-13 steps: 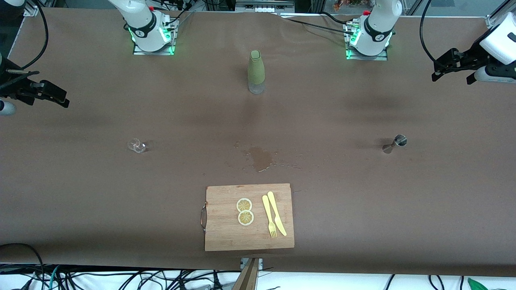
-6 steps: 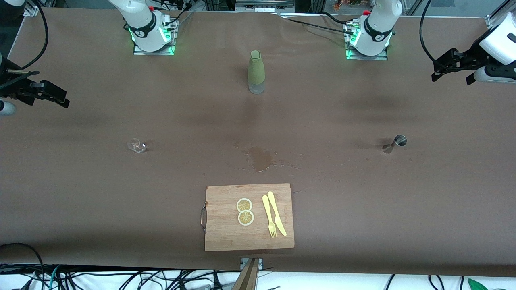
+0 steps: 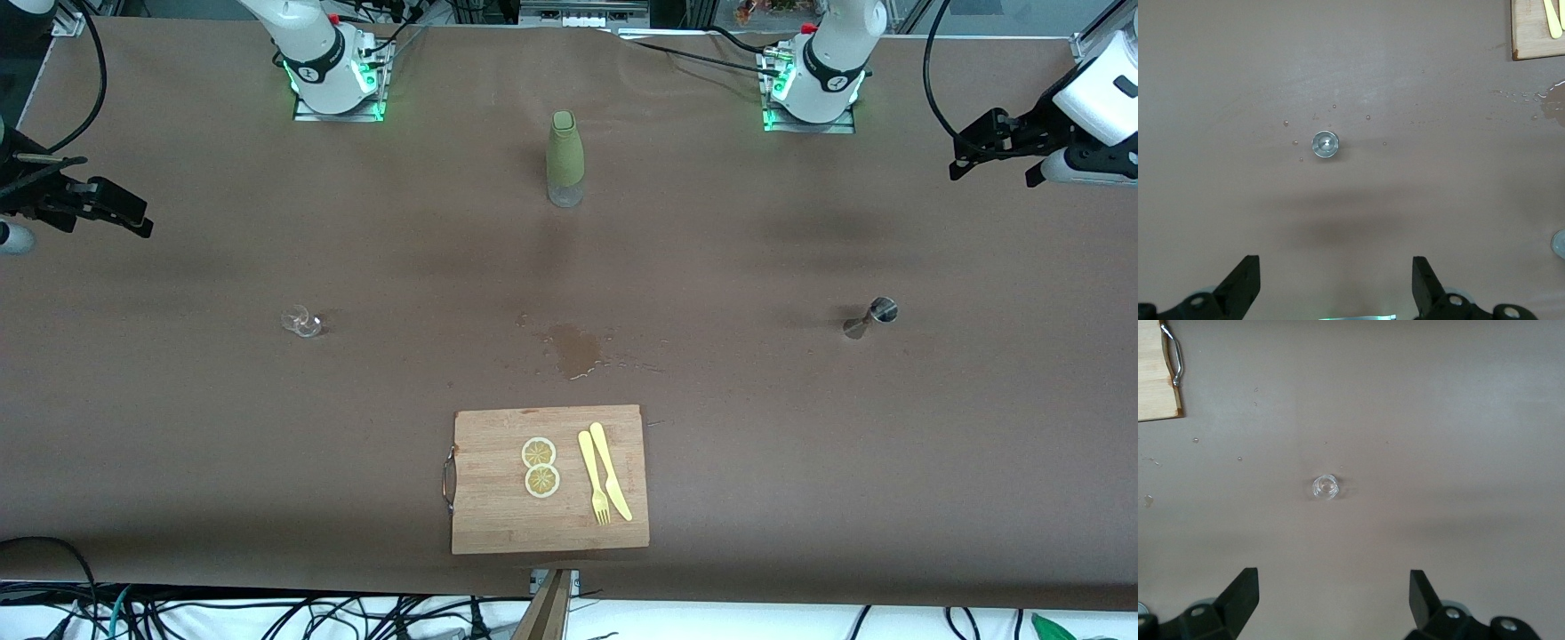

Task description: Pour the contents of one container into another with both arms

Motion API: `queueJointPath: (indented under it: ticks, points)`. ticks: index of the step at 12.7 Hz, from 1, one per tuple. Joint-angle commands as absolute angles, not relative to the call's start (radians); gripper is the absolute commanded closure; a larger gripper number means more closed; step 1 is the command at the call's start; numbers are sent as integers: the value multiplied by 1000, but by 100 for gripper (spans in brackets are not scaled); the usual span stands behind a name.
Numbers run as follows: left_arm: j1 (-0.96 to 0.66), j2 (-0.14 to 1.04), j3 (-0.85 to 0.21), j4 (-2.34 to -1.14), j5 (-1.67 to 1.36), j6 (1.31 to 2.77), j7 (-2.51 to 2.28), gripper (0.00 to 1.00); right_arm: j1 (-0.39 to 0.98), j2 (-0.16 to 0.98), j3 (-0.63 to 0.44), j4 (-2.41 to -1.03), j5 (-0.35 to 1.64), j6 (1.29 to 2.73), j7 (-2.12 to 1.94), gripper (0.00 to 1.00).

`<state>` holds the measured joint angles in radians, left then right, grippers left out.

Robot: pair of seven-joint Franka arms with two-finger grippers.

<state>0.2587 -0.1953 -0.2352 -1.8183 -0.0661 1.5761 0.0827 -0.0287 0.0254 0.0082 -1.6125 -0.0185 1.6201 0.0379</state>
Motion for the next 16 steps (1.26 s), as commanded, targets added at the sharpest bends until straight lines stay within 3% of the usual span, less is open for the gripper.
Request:
queueJointPath:
  ticks: [1,16]
  points:
    - [262,-209,-239,-1836,-84,1586,78,0,-26,17,9,-1609,-18,1615,51,0]
    - [262,-143,-95,-1827,-149,1693,455,0,-28,43,8,-1611,-14,1574,-93,0]
